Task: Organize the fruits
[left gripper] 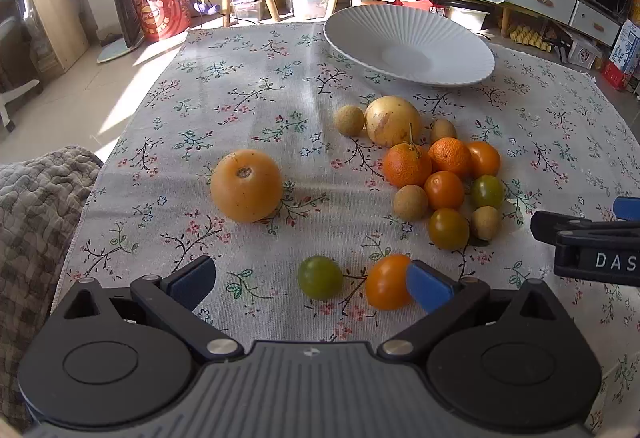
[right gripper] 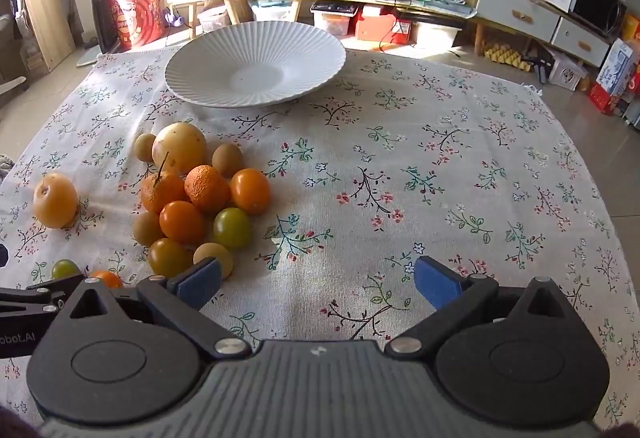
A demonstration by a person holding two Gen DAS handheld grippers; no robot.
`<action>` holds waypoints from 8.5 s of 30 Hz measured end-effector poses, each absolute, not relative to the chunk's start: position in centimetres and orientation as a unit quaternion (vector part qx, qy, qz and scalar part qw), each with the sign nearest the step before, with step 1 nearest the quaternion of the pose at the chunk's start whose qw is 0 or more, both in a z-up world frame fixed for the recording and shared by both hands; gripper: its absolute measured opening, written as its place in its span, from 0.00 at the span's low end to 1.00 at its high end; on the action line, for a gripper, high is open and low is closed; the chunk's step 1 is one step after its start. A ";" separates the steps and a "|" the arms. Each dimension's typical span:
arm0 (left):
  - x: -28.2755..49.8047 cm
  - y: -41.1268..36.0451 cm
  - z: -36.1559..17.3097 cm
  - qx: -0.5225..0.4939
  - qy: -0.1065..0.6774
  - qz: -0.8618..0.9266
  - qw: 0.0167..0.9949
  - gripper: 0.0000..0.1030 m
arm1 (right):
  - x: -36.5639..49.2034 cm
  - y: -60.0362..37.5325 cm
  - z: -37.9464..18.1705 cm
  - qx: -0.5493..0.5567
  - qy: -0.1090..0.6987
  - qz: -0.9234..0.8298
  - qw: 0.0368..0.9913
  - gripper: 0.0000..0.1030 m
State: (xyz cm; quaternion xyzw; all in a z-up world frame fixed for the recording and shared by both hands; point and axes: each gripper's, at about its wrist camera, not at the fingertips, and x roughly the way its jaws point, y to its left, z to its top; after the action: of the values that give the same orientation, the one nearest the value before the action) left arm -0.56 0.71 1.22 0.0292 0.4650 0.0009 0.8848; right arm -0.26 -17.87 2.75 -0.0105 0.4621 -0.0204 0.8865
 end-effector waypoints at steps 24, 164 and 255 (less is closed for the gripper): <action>-0.5 0.9 0.9 0.035 0.470 0.001 0.882 0.93 | -0.4 -17.5 2.4 -0.007 0.469 -0.022 0.883 1.00; 7.3 5.2 1.9 0.009 0.462 -0.056 0.885 0.40 | 9.7 -13.2 2.7 0.026 0.459 0.199 0.866 0.47; 15.3 -2.8 3.0 0.048 0.359 -0.176 0.915 0.89 | 14.1 -19.3 5.3 0.091 0.404 0.069 0.908 0.83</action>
State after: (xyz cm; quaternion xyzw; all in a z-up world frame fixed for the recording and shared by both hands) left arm 15.34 -2.76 3.02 0.0479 0.3591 -0.1764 0.9152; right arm 14.10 -19.27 5.29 0.0911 0.4037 0.0689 0.9077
